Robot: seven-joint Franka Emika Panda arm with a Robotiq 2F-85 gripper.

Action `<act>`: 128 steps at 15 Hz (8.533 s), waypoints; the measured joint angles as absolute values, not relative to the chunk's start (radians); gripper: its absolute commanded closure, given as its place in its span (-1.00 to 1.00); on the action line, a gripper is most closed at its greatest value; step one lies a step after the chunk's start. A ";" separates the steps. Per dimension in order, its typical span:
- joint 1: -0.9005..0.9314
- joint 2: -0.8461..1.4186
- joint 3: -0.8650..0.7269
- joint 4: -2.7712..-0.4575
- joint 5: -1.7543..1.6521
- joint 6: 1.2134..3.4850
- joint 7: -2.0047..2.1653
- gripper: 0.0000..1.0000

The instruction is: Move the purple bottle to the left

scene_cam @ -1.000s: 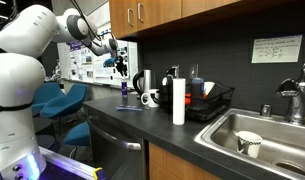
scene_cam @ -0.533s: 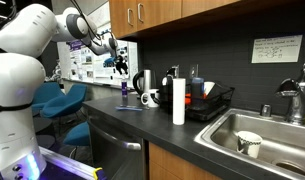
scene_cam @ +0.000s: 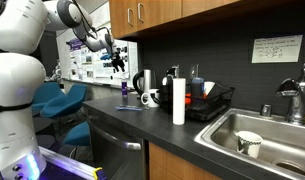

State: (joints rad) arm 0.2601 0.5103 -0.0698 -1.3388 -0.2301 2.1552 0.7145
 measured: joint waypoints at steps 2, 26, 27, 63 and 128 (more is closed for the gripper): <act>0.263 0.448 -0.069 -1.425 -0.233 2.166 0.721 -1.00; 0.297 0.381 0.011 -1.859 -0.341 2.466 0.874 1.00; 0.306 0.400 0.009 -1.842 -0.358 2.477 0.882 1.00; 0.413 0.745 -0.211 -1.402 -0.518 2.496 0.893 0.48; 0.391 0.375 -0.010 -1.893 -0.462 2.520 0.790 1.00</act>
